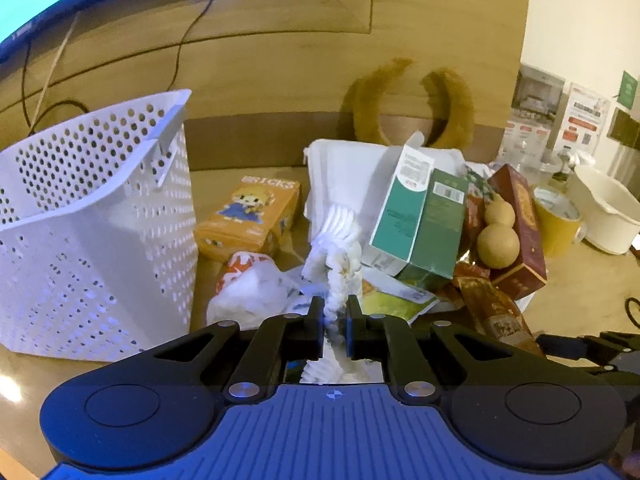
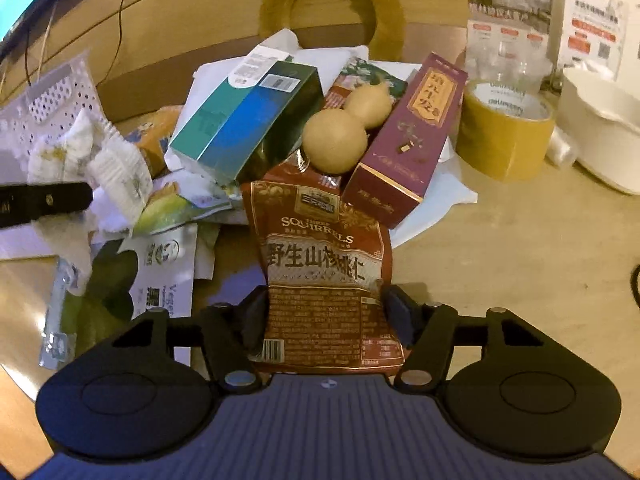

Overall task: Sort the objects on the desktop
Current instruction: 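Lift the white liner with the left tool while the right tool lifts the snack bag, then carry both items over the white basket and open both tools to drop them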

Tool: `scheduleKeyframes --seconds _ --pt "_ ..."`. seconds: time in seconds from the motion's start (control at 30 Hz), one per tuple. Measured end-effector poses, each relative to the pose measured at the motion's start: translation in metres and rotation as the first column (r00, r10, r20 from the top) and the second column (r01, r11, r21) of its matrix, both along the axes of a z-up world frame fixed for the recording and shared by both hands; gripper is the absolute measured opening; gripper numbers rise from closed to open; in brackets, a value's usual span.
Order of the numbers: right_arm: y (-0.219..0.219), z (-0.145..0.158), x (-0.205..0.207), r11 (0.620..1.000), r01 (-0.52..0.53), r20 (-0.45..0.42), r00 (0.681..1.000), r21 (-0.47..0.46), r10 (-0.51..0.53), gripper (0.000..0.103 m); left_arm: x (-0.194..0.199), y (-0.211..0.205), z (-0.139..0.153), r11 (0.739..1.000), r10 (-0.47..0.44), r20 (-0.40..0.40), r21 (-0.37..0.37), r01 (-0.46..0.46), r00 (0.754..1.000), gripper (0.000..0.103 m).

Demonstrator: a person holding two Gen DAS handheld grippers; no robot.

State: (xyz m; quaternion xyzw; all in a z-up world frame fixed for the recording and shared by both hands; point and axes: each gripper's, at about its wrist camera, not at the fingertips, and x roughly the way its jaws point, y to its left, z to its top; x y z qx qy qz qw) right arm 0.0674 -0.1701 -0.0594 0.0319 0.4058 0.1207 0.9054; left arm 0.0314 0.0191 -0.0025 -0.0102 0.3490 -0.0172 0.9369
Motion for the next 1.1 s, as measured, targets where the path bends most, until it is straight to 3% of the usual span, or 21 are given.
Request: scheduleKeyframes --seconds 0.27,0.57,0.9,1.1 --pt "-0.005 0.029 -0.009 0.996 -0.051 0.038 0.998 0.070 0.048 0.064 -0.005 -0.005 0.021 1.000 -0.011 0.055 -0.005 0.011 0.998 0.004" --pt "0.012 0.091 0.004 0.987 -0.151 0.184 0.973 0.063 0.137 0.064 0.006 -0.018 0.070 0.999 -0.031 0.161 0.024 0.028 0.986 0.005" --pt "0.045 0.170 0.033 0.957 -0.286 0.377 0.893 0.057 0.244 0.064 0.021 -0.004 0.142 0.994 0.065 0.294 0.069 -0.089 0.954 0.005" --pt "0.086 0.204 0.044 0.905 -0.419 0.430 0.832 0.071 0.351 0.064 0.018 0.034 0.172 0.969 0.189 0.331 0.090 -0.230 0.925 0.005"
